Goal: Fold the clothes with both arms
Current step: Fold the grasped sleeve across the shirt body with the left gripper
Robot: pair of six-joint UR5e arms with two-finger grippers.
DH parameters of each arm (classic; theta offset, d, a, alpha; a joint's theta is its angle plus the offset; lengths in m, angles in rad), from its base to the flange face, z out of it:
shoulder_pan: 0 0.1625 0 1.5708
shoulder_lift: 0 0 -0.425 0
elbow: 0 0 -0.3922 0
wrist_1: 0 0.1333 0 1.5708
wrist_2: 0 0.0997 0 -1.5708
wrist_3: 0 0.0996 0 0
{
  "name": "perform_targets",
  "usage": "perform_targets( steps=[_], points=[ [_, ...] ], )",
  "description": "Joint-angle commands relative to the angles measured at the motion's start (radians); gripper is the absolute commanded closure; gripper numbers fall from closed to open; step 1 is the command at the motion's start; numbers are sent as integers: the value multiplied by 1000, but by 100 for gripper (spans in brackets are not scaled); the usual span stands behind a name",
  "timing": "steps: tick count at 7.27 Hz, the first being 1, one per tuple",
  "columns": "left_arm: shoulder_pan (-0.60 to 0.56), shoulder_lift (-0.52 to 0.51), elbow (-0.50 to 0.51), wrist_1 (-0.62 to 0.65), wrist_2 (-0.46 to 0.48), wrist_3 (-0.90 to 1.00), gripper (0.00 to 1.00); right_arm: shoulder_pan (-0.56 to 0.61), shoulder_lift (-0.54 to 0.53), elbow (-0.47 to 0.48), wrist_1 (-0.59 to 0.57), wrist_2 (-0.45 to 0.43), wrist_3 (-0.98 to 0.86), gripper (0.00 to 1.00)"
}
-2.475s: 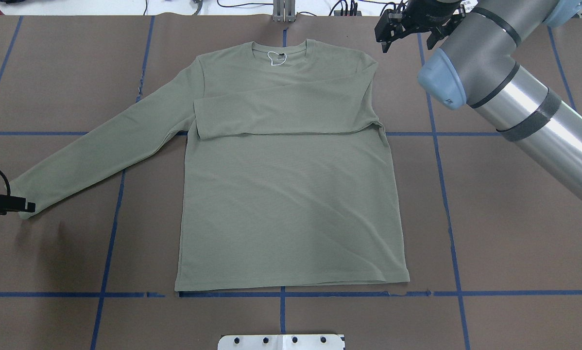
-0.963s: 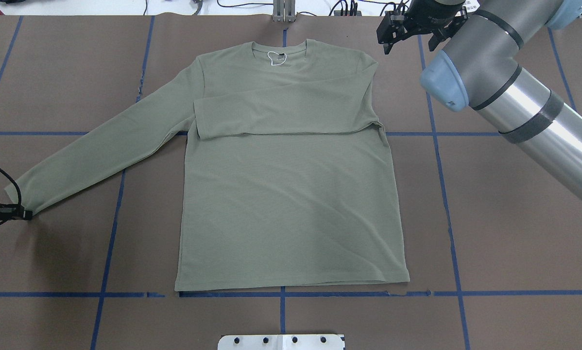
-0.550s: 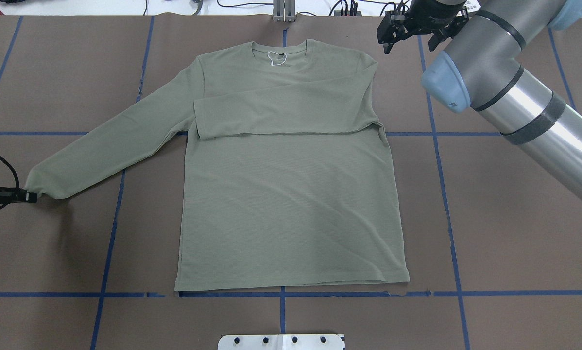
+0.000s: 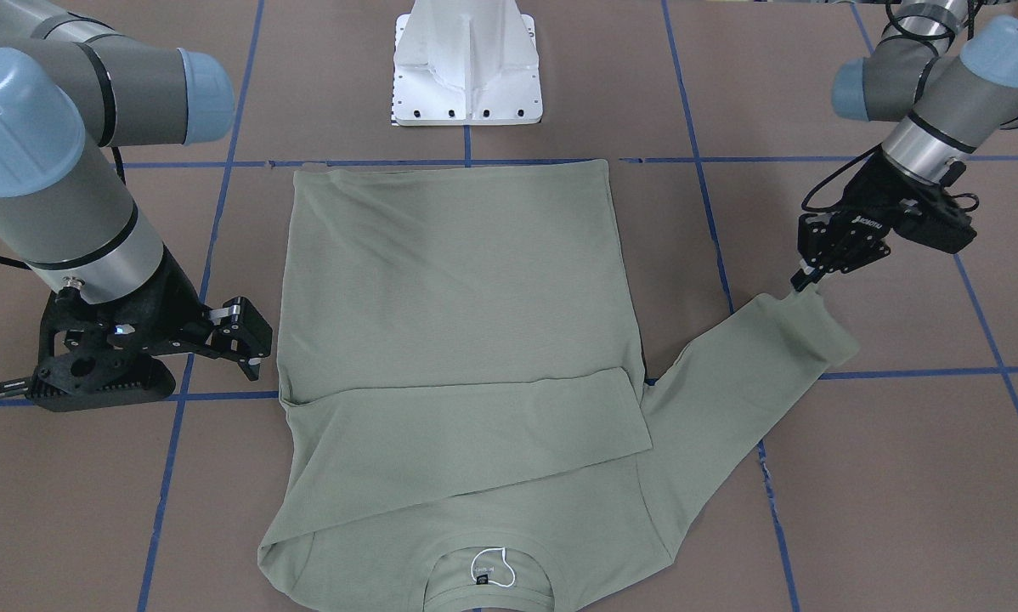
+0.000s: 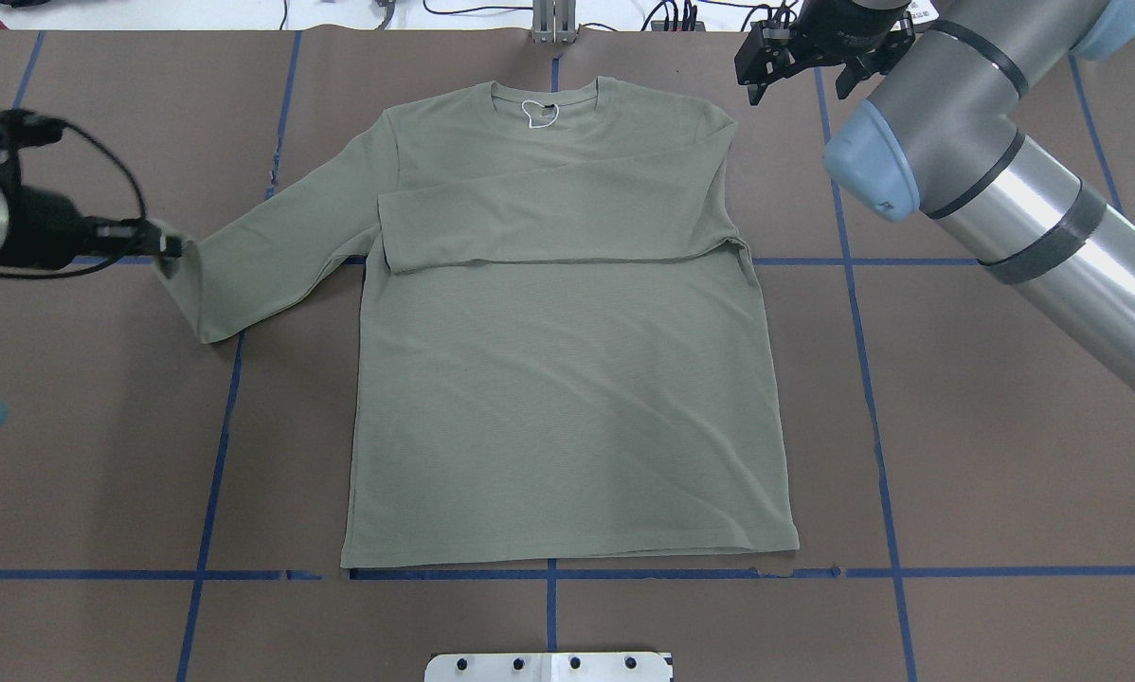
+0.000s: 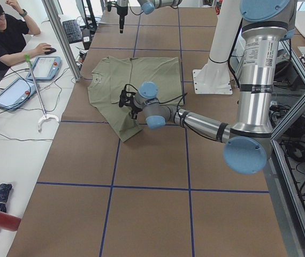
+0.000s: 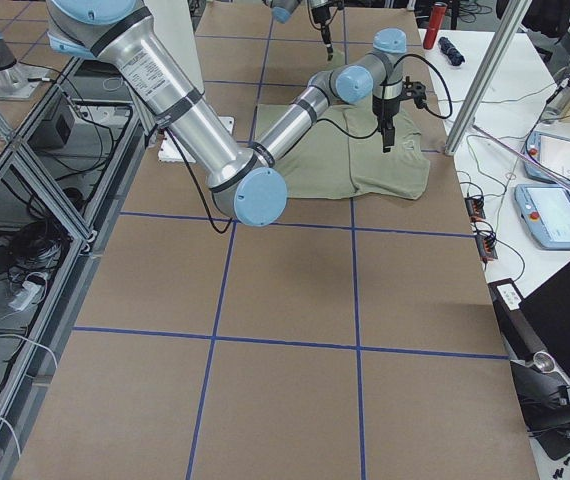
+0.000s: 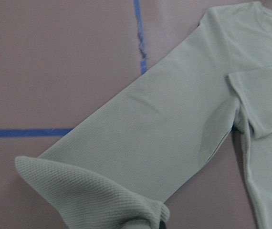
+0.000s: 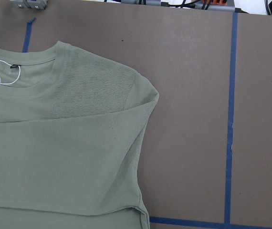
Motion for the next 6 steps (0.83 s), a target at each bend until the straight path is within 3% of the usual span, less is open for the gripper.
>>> perform_targets(
  steps=[1, 2, 4, 6],
  points=[
    [-2, -336, 47, 349, 24, -4, 100, 0, 0, 1, 0, 0, 0, 0],
    [0, -456, 103, 402, 24, -13, 100, 2, -2, 6, 0, -2, 0, 0],
    [16, -700, 319, 394, 52, -65, 100, 5, -8, 6, 0, 2, -5, 0],
    [116, -853, 432, 386, 128, -83, 100, 47, -24, 12, -2, 24, -18, 0]
  ],
)
